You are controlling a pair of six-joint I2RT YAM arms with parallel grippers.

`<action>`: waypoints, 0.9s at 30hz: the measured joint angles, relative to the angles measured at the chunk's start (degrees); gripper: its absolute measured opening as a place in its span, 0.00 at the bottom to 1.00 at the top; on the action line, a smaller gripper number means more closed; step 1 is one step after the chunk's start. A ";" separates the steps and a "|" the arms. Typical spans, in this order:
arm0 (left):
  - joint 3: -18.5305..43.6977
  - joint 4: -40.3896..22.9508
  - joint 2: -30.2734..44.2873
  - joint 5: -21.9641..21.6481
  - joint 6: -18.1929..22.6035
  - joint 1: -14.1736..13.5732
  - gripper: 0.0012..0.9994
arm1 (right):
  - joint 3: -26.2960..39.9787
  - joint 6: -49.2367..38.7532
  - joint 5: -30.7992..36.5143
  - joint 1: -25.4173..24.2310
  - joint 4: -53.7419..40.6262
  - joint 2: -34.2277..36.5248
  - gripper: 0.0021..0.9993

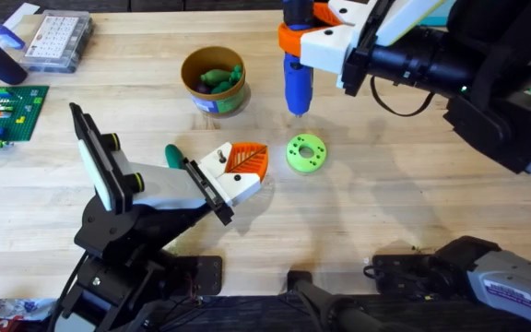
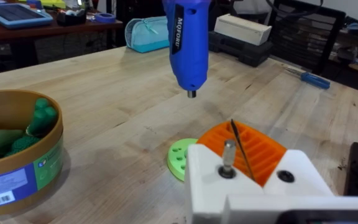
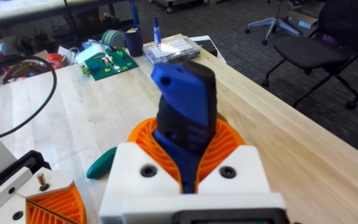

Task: Pick up the gripper from the table and insert it into the empty holder that is missing its gripper. Then pick up a screw, insert it into the mounting hole, and use the screwdriver to tighten it. Finally, clean up the table by picking up the vegetable and placing it into the bucket.

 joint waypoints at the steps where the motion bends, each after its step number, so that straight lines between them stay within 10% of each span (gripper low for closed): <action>1: 0.00 0.05 0.00 0.00 -0.02 0.00 0.02 | -0.01 -0.05 0.00 0.02 -0.35 0.00 0.07; 8: 0.00 0.07 0.00 -0.02 -0.02 0.00 0.02 | -0.48 0.13 2.45 0.04 -3.01 0.58 0.07; 16: 0.00 0.07 0.00 0.00 -0.02 0.00 0.02 | -0.65 -3.75 28.00 -1.28 -16.21 1.10 0.08; 27: 0.00 0.07 0.00 -0.01 -0.02 0.00 0.02 | -0.73 -34.38 45.31 -4.40 -26.15 11.58 0.08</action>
